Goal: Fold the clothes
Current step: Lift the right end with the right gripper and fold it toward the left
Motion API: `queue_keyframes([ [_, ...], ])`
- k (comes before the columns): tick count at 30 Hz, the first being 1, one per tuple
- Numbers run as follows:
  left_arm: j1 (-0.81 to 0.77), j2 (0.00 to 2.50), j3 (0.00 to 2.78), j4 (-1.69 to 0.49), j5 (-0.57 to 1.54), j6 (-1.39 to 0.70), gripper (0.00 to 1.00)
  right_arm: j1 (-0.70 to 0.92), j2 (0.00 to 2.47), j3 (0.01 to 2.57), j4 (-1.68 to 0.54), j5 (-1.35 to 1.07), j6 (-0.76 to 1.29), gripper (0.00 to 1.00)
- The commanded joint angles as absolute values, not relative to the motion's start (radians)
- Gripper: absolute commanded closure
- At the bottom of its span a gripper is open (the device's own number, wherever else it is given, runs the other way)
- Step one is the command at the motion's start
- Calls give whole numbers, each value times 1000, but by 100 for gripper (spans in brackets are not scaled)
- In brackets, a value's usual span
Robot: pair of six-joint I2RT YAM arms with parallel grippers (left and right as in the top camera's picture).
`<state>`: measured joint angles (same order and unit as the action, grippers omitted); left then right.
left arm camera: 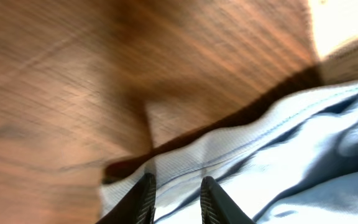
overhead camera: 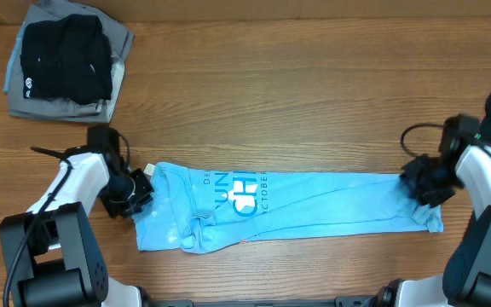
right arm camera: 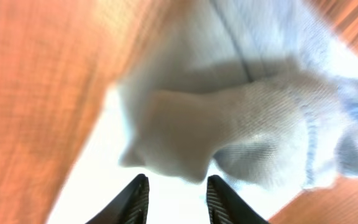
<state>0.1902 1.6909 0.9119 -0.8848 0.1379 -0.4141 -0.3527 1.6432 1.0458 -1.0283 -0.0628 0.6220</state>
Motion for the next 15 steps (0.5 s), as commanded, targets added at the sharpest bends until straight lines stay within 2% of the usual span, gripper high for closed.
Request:
queue_keyframes([
  [1, 196, 1672, 968, -909, 156, -380, 72, -357, 1625, 1161, -1085, 0, 622, 53],
  [2, 196, 1663, 979, -919, 158, -380, 72, -361, 1619, 1176, -1102, 8, 622, 47],
  [3, 196, 1652, 987, -928, 161, -380, 72, -371, 1612, 1188, -1114, 21, 621, 37],
  [4, 196, 1641, 991, -934, 163, -380, 72, -384, 1607, 1191, -1118, 31, 621, 16],
  [5, 196, 1632, 992, -938, 167, -381, 72, -402, 1605, 1191, -1121, 36, 618, 5],
  [6, 196, 1625, 992, -940, 171, -381, 72, -424, 1606, 1190, -1121, 31, 601, 0],
  [15, 196, 1621, 992, -942, 199, -382, 72, -619, 1620, 1092, -1073, -32, 514, 0],
])
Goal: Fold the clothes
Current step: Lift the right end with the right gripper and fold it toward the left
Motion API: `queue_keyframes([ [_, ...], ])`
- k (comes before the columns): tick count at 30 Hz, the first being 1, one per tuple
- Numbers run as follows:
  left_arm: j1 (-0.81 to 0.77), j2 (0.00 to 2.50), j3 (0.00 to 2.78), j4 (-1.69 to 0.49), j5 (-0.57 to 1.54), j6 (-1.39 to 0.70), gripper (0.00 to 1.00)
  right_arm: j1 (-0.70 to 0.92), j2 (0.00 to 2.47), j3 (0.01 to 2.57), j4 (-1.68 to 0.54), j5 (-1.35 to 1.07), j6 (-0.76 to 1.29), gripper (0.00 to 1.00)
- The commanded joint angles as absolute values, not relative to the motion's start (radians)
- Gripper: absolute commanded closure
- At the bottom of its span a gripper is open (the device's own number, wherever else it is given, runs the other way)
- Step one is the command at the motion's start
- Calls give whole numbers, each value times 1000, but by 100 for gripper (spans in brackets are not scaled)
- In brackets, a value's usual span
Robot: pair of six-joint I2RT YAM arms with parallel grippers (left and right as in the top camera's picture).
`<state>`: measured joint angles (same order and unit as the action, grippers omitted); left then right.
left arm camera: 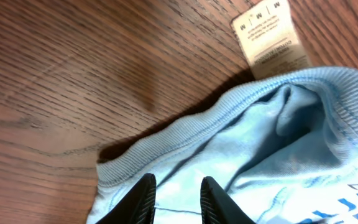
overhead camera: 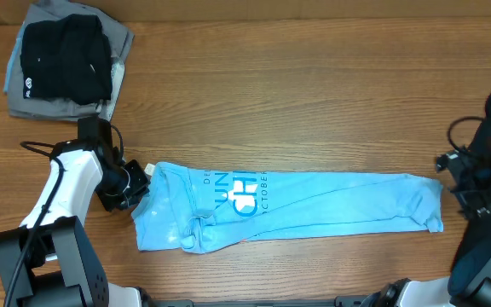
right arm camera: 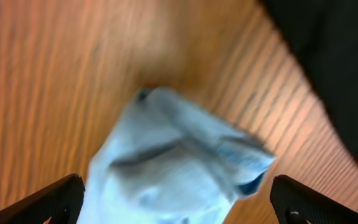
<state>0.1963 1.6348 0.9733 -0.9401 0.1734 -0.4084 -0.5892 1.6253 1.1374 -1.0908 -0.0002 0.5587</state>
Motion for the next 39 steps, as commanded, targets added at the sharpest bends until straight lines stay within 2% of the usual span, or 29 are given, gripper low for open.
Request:
queue_keyframes([
  [1, 196, 1621, 992, -942, 205, -382, 72, -627, 1620, 1076, -1058, -41, 511, 0],
  [14, 196, 1621, 992, -962, 216, -381, 72, -628, 1622, 879, -863, -196, 404, 0],
  [21, 196, 1621, 992, -964, 230, -381, 72, -628, 1635, 810, -815, -204, 392, 0],
  [23, 196, 1621, 992, -965, 230, -381, 72, -628, 1635, 802, -812, -205, 392, 8],
  [25, 196, 1621, 992, -965, 229, -381, 72, -628, 1635, 801, -815, -205, 392, 38],
  [26, 196, 1621, 992, -965, 229, -381, 72, -628, 1635, 801, -816, -205, 393, 47],
  [30, 196, 1621, 992, -965, 229, -381, 72, -628, 1635, 802, -816, -205, 397, 96],
  [39, 196, 1621, 992, -973, 229, -381, 72, -628, 1597, 886, -883, -215, 419, 96],
])
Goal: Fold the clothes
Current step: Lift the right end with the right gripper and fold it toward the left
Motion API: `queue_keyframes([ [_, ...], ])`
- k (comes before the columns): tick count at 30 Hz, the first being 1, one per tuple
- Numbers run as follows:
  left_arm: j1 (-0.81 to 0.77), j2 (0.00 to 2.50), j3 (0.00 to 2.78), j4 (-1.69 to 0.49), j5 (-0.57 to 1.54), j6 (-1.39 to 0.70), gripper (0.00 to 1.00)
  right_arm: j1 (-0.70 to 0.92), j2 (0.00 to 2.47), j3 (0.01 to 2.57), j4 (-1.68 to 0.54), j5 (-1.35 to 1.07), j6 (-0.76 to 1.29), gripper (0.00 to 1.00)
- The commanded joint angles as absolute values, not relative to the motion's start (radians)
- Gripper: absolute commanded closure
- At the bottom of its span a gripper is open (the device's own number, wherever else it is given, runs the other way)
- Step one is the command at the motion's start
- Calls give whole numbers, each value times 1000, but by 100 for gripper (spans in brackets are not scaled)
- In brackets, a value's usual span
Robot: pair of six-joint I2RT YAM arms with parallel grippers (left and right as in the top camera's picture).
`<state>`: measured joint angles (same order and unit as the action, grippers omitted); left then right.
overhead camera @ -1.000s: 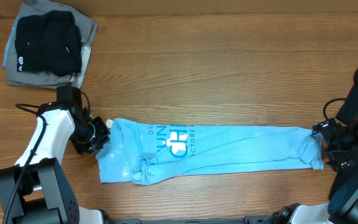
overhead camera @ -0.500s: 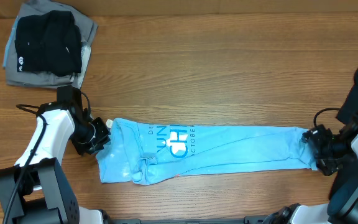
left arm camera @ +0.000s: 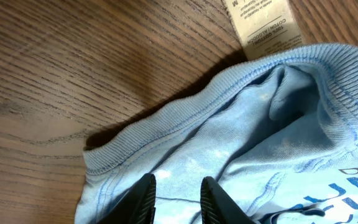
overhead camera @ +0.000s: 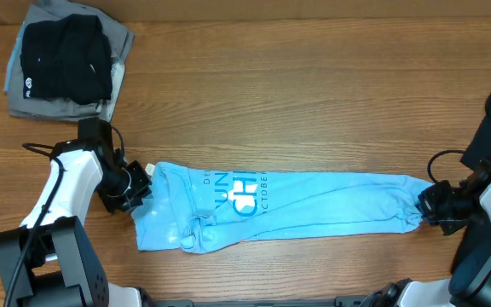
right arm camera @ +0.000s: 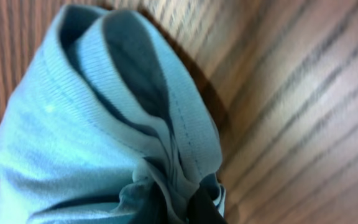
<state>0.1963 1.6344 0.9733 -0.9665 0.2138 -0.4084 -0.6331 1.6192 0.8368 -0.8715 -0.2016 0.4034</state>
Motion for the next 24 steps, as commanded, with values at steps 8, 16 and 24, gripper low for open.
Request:
queue_keyframes([
  [8, 196, 1621, 992, -976, 229, -381, 72, -622, 1432, 932, -966, -215, 418, 96],
  [16, 196, 1621, 992, -976, 229, -381, 72, -427, 1296, 932, -1012, -257, 423, 96],
  [24, 196, 1621, 992, -988, 229, -381, 72, -84, 1298, 931, -997, -256, 582, 96],
])
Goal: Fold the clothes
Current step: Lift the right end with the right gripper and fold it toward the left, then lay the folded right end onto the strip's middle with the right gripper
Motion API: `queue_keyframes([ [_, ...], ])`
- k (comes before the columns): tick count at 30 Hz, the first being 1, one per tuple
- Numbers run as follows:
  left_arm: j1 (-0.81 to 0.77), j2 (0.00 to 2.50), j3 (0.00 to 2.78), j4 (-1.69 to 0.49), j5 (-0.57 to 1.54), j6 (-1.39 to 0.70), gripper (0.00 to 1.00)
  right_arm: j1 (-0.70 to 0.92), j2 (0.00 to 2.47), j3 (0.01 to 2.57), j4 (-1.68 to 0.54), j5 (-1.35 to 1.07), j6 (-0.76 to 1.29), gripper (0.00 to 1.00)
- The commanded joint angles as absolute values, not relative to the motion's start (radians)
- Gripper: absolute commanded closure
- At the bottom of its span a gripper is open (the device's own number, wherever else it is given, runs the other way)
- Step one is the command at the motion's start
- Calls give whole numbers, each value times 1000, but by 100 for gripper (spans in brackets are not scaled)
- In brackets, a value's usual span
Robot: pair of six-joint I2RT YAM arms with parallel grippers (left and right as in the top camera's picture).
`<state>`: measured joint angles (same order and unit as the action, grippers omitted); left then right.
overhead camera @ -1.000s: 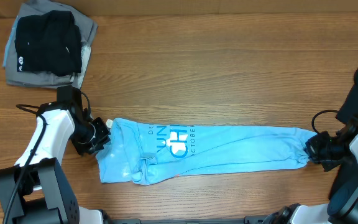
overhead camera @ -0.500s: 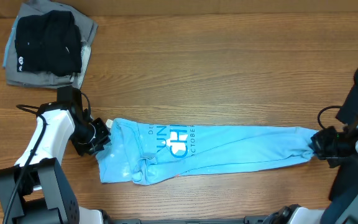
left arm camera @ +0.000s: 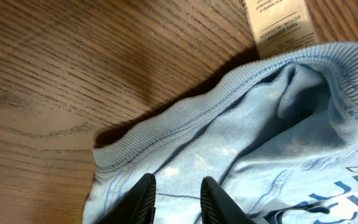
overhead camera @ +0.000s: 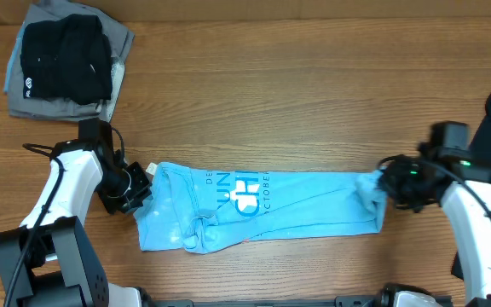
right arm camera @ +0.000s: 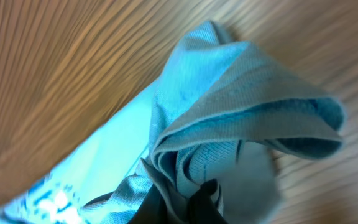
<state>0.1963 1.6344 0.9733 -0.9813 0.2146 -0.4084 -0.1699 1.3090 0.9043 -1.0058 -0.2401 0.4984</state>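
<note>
A light blue T-shirt (overhead camera: 262,205), folded into a long strip with blue print, lies across the table's front. My left gripper (overhead camera: 137,193) stands open over its collar end; in the left wrist view the fingertips (left arm camera: 146,190) straddle the ribbed collar (left arm camera: 185,118) near the white label (left arm camera: 279,25). My right gripper (overhead camera: 384,188) is shut on the shirt's right end, which is bunched and raised over the strip. The right wrist view shows that gripper (right arm camera: 185,200) pinching the folded hem (right arm camera: 247,118).
A stack of folded clothes (overhead camera: 62,60), black on grey, sits at the far left corner. A dark garment lies at the right edge. Bare wooden table (overhead camera: 297,94) stretches behind the shirt.
My right gripper has moved left with the shirt's right end in it, so the strip now ends further left. The left gripper stays open at the collar.
At first both grippers were open at the shirt's two ends. Then the right gripper was off the shirt, wide open near the right edge. After that it was shut on the right end at table level, and now holds it further left.
</note>
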Motion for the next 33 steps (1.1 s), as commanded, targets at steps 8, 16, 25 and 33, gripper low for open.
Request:
queue_keyframes([
  [8, 196, 1621, 992, -992, 229, -381, 72, 179, 1302, 931, -938, -250, 690, 96],
  [16, 196, 1621, 992, -999, 229, -381, 72, 321, 1330, 931, -930, -219, 755, 96],
  [25, 196, 1621, 992, -1002, 229, -381, 72, 398, 1336, 921, -928, -213, 756, 14],
  [33, 196, 1621, 992, -1011, 229, -372, 72, 326, 1335, 966, -956, -142, 724, 12],
])
